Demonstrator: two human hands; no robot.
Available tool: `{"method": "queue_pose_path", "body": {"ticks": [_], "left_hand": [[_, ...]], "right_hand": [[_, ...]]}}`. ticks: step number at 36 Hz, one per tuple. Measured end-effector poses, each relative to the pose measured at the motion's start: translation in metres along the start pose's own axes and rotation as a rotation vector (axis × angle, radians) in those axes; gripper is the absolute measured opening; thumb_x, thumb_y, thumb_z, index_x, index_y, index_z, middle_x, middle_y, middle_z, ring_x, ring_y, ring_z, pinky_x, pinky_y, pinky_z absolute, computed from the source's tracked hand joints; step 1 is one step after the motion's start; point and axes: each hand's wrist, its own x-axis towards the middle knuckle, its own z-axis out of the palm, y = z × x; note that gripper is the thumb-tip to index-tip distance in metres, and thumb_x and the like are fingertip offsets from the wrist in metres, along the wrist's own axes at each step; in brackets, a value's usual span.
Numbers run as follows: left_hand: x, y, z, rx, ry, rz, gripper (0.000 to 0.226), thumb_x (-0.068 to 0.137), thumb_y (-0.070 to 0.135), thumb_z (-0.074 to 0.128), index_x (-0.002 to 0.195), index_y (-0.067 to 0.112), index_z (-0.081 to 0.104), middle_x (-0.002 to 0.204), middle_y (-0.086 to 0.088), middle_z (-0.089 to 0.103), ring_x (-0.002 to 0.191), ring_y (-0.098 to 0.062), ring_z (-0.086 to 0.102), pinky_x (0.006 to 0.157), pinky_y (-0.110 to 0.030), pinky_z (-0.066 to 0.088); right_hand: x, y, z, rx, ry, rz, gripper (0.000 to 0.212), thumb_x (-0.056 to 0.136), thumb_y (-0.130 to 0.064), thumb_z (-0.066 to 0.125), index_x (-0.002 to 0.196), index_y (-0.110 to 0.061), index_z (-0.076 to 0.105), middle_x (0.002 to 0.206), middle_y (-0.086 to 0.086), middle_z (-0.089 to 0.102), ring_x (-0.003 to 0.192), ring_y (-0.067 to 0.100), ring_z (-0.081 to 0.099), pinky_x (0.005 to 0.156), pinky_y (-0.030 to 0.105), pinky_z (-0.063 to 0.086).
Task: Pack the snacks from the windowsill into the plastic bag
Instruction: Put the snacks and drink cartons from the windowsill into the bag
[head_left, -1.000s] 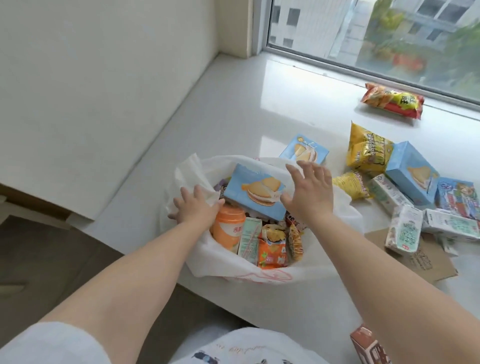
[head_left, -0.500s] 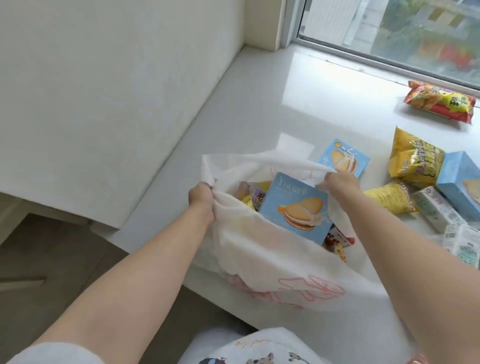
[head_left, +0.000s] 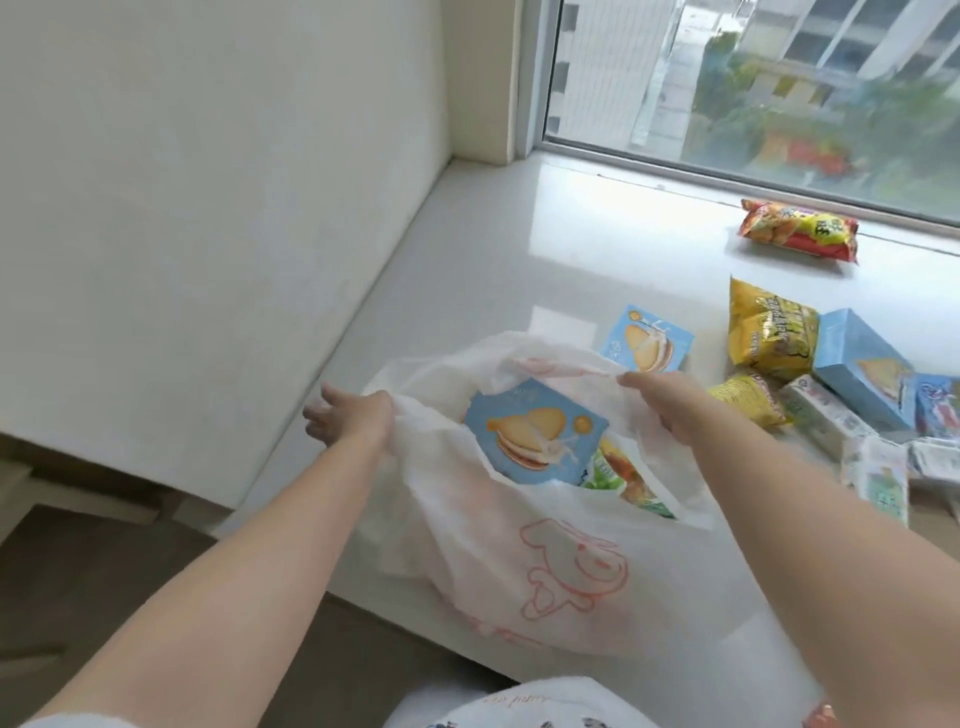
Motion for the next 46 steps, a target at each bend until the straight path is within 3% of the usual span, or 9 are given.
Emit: {"method": "queue_pose_path", "body": {"ticks": [2, 5, 8, 11, 15, 22, 26, 38, 46], "left_hand": [[-0.017, 0.003, 0.003, 0.121, 0.137, 0.332, 0.070, 0.082, 0.020, 0.056, 0.146, 0.015, 0.027, 0.152, -0.010, 0.018, 0.139, -0.028, 0.019, 0.114, -0.042, 0.016], [-0.038, 0.018, 0.008, 0.185, 0.156, 0.677, 0.061, 0.080, 0.013, 0.056, 0.139, 0.013, 0.040, 0.147, -0.012, 0.029, 0.137, -0.029, 0.025, 0.113, -0.038, 0.014], [-0.058, 0.040, 0.016, 0.144, -0.051, 0.782, 0.051, 0.083, 0.011, 0.052, 0.134, 0.013, 0.047, 0.138, -0.009, 0.040, 0.129, -0.026, 0.034, 0.108, -0.032, 0.025], [-0.105, 0.068, 0.041, 0.177, -0.286, 0.927, 0.050, 0.088, 0.013, 0.050, 0.137, 0.016, 0.042, 0.139, -0.005, 0.037, 0.131, -0.020, 0.034, 0.103, -0.027, 0.030], [-0.165, 0.080, 0.080, 0.301, -0.464, 1.115, 0.052, 0.089, 0.016, 0.050, 0.139, 0.018, 0.038, 0.141, -0.004, 0.034, 0.129, -0.021, 0.038, 0.101, -0.030, 0.033], [-0.248, 0.069, 0.139, 0.422, -0.526, 1.332, 0.052, 0.088, 0.021, 0.052, 0.139, 0.018, 0.040, 0.143, -0.003, 0.034, 0.133, -0.022, 0.027, 0.108, -0.034, 0.028], [-0.293, 0.063, 0.169, 0.595, -0.432, 1.513, 0.057, 0.089, 0.035, 0.051, 0.143, 0.024, 0.036, 0.150, 0.000, 0.031, 0.140, -0.021, 0.021, 0.114, -0.041, 0.019], [-0.453, 0.037, 0.261, 0.555, -0.602, 1.436, 0.052, 0.090, 0.031, 0.049, 0.140, 0.022, 0.038, 0.145, -0.001, 0.037, 0.134, -0.023, 0.029, 0.112, -0.037, 0.025], [-0.496, 0.021, 0.302, 0.644, -0.660, 1.336, 0.054, 0.090, 0.030, 0.049, 0.141, 0.021, 0.037, 0.145, -0.002, 0.037, 0.135, -0.023, 0.027, 0.110, -0.036, 0.026]], "right_hand": [[0.000, 0.000, 0.004, 0.014, -0.003, -0.095, 0.049, 0.088, -0.035, 0.062, 0.127, -0.008, 0.053, 0.107, 0.005, 0.049, 0.093, 0.023, 0.048, 0.078, 0.034, 0.039], [-0.006, -0.006, 0.015, -0.125, 0.024, -0.266, 0.041, 0.088, -0.036, 0.060, 0.121, -0.012, 0.059, 0.117, 0.007, 0.058, 0.099, 0.023, 0.054, 0.086, 0.038, 0.047], [-0.016, -0.006, 0.021, -0.272, 0.132, -0.329, 0.036, 0.088, -0.031, 0.057, 0.120, -0.013, 0.059, 0.122, 0.007, 0.061, 0.107, 0.025, 0.057, 0.091, 0.035, 0.045], [-0.025, 0.013, -0.004, -0.270, 0.303, -0.363, 0.027, 0.089, -0.024, 0.053, 0.112, -0.014, 0.063, 0.120, 0.008, 0.061, 0.112, 0.025, 0.054, 0.091, 0.033, 0.040], [-0.041, 0.046, -0.042, -0.273, 0.453, -0.363, 0.025, 0.093, -0.022, 0.046, 0.107, -0.010, 0.064, 0.116, 0.012, 0.059, 0.112, 0.030, 0.050, 0.090, 0.036, 0.039], [-0.066, 0.119, -0.102, -0.429, 0.592, -0.310, 0.028, 0.094, -0.027, 0.044, 0.109, -0.010, 0.061, 0.119, 0.015, 0.054, 0.114, 0.031, 0.042, 0.095, 0.040, 0.037], [-0.074, 0.163, -0.136, -0.450, 0.605, -0.233, 0.028, 0.095, -0.030, 0.042, 0.111, -0.013, 0.058, 0.121, 0.012, 0.052, 0.116, 0.028, 0.040, 0.095, 0.038, 0.035], [-0.094, 0.291, -0.254, -0.520, 0.524, -0.108, 0.027, 0.093, -0.029, 0.046, 0.111, -0.015, 0.059, 0.123, 0.009, 0.050, 0.119, 0.026, 0.038, 0.099, 0.035, 0.035], [-0.094, 0.334, -0.300, -0.500, 0.501, -0.080, 0.024, 0.093, -0.027, 0.046, 0.111, -0.016, 0.059, 0.123, 0.007, 0.048, 0.120, 0.025, 0.037, 0.098, 0.034, 0.034]]}}
